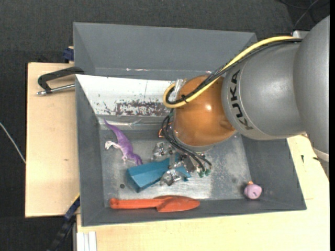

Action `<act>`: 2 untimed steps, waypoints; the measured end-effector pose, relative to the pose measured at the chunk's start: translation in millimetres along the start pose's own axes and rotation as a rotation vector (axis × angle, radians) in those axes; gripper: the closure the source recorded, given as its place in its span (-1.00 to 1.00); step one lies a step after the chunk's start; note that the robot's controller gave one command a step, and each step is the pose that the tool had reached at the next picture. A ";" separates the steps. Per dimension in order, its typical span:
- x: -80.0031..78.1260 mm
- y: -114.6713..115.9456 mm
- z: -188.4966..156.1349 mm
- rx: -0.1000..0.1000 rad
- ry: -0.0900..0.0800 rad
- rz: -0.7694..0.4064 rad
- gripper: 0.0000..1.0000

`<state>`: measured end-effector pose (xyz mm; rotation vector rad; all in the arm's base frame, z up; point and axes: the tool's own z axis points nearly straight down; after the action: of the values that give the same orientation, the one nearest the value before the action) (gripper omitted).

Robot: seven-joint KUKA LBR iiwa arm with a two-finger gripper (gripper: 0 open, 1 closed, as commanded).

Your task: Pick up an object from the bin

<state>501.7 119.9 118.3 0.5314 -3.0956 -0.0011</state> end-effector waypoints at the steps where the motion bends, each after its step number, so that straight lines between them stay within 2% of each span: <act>1: -1.3 0.2 -9.8 0.000 -0.004 -0.001 1.00; 2: -1.0 0.3 -15.3 0.000 -0.004 0.000 1.00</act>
Offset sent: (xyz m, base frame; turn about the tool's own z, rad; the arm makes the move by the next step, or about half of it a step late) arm 0.0000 0.0000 0.0210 0.0000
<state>502.5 120.5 133.6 0.5321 -3.0996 -0.0016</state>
